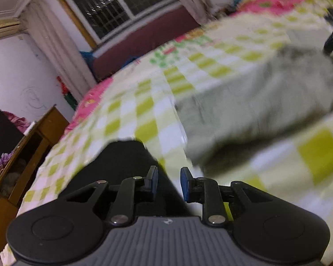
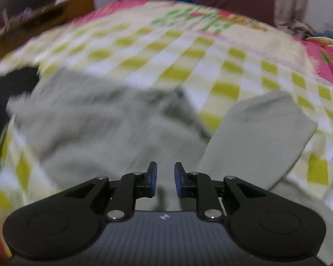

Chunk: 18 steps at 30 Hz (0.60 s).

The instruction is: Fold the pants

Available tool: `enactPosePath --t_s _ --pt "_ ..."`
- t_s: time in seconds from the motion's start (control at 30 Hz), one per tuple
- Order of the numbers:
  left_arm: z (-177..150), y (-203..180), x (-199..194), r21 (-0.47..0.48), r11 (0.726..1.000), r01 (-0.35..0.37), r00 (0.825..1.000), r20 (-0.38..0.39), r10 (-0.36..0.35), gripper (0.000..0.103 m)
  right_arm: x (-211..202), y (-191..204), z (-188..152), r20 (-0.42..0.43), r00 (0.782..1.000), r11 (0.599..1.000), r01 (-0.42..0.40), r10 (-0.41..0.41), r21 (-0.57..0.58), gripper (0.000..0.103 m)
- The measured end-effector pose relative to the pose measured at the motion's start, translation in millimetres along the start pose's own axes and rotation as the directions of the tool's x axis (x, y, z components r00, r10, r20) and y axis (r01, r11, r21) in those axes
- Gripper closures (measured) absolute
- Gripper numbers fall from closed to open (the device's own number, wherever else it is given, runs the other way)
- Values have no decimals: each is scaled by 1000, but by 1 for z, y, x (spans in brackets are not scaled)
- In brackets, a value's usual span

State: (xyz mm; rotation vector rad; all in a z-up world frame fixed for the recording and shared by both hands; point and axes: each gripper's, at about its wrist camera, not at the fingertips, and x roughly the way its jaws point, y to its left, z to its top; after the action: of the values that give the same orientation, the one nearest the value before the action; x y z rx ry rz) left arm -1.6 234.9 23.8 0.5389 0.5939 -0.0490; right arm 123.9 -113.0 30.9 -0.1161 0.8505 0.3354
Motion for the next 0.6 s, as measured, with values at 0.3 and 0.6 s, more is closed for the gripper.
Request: enactPosePath --t_s 0.3,0.6 --pt "67 -59 28 1 982 187 971 155 -185 55 81 -19 44 8 999 996 -42 42 83 77" --pt "70 -87 106 6 979 202 978 58 -202 45 124 -72 70 -28 999 944 -18 28 329 102"
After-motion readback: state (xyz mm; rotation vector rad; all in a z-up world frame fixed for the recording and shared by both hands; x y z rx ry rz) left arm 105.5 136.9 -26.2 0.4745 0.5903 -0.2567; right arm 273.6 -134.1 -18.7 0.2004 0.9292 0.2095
